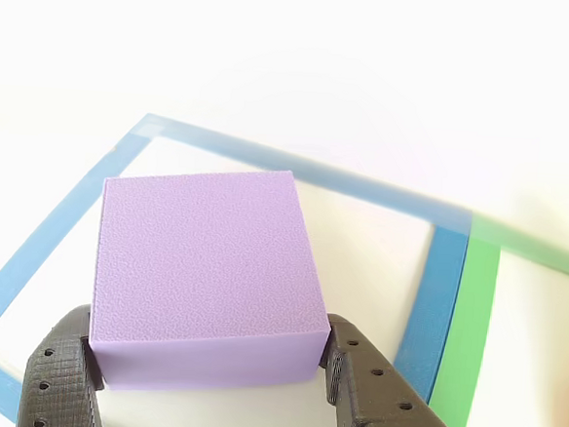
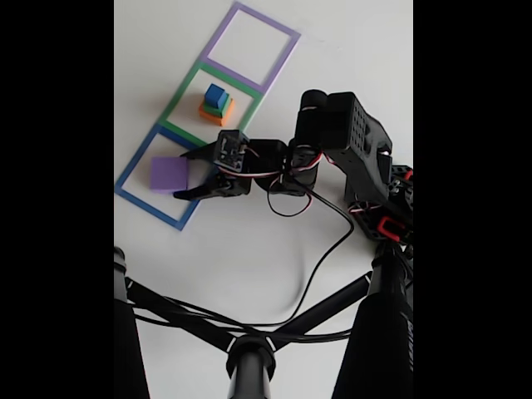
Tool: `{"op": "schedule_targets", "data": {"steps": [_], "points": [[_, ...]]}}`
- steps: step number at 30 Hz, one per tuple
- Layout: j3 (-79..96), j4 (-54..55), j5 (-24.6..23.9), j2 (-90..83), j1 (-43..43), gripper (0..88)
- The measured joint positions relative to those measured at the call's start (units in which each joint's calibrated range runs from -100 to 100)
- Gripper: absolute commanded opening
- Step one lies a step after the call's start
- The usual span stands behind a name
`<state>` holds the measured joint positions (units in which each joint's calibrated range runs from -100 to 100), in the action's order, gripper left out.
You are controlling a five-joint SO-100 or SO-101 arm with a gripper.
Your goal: Tower of hanoi
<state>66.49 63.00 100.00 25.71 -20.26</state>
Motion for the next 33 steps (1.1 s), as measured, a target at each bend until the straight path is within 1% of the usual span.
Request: {"op": "schedule_targets", "data": {"steps": [7,15,17,20,23,26,28,29,33], "points": [[0.0,0.08,0.0,0.0,0.0,31.2],[0.44,0.96,0.0,-0.59,0.0,32.7],[1.39,0.88,0.0,-2.62,0.0,32.4],[3.05,-2.49,0.0,-8.86,0.0,32.0],[4.35,-8.91,0.0,-17.39,0.0,27.3],[4.44,-17.9,0.0,-27.69,0.41,15.5],[4.44,-26.73,0.0,-35.8,1.31,8.2],[4.09,-32.02,0.0,-40.02,1.64,6.3],[0.35,-56.42,0.0,-58.51,1.8,2.6]]}}
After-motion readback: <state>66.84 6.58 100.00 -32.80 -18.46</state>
